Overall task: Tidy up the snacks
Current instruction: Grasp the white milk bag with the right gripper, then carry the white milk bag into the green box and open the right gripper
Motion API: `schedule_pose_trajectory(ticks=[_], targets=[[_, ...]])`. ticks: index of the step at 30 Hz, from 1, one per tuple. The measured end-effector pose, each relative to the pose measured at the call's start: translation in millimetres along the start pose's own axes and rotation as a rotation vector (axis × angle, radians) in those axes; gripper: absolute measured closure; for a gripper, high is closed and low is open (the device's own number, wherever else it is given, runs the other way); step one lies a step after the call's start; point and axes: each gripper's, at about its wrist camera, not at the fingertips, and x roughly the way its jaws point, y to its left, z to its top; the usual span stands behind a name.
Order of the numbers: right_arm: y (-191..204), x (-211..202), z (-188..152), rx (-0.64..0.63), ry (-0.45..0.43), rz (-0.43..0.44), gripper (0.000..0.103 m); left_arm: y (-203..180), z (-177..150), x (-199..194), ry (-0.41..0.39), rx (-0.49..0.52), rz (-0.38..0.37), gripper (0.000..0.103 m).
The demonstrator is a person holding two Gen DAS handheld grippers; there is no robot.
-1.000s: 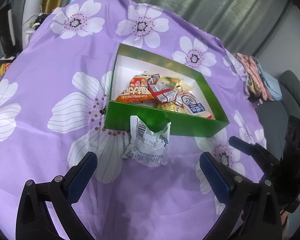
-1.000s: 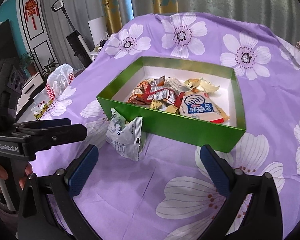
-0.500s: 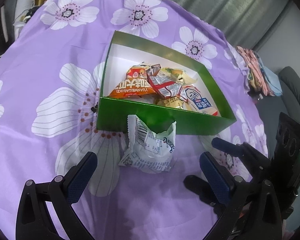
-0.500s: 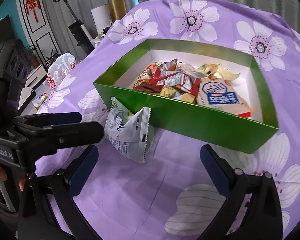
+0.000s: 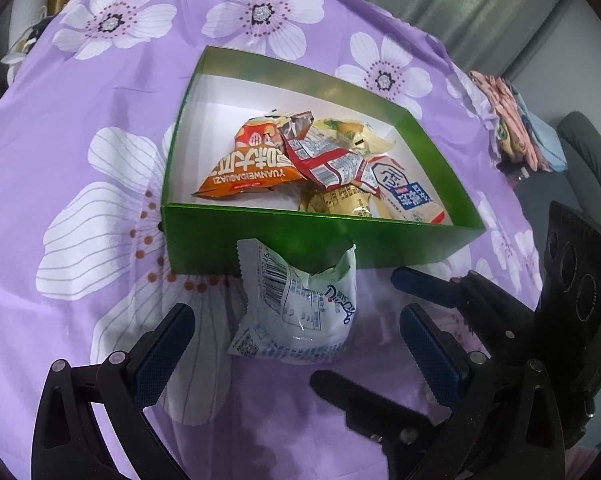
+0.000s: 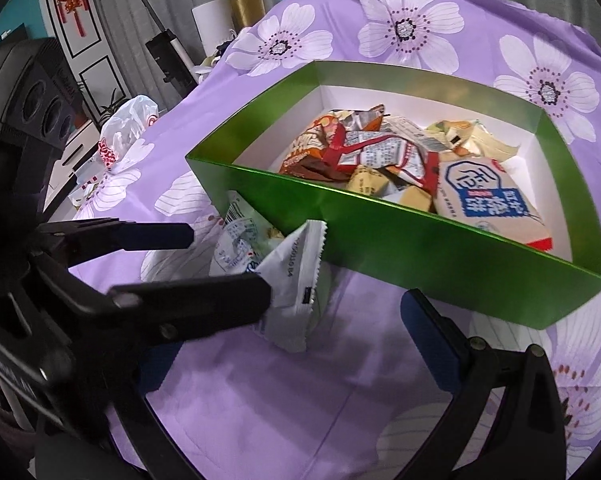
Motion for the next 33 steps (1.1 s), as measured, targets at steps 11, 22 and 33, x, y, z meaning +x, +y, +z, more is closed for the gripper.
schedule_pose_trajectory(ticks=[11,22,33], targets=[[5,25,0,-0.008,0.043,0.08,0.028,1,-2,9,0.009,0.011,-0.033,0.002],[15,31,0,-0.067,0.041,0.102,0.05,3,-6,11,0.013,-0.006,-0.038,0.039],[16,24,-1,-0.081,0.033,0.109,0.058,-4,-8,4,0.0,0.001,-0.026,0.043]])
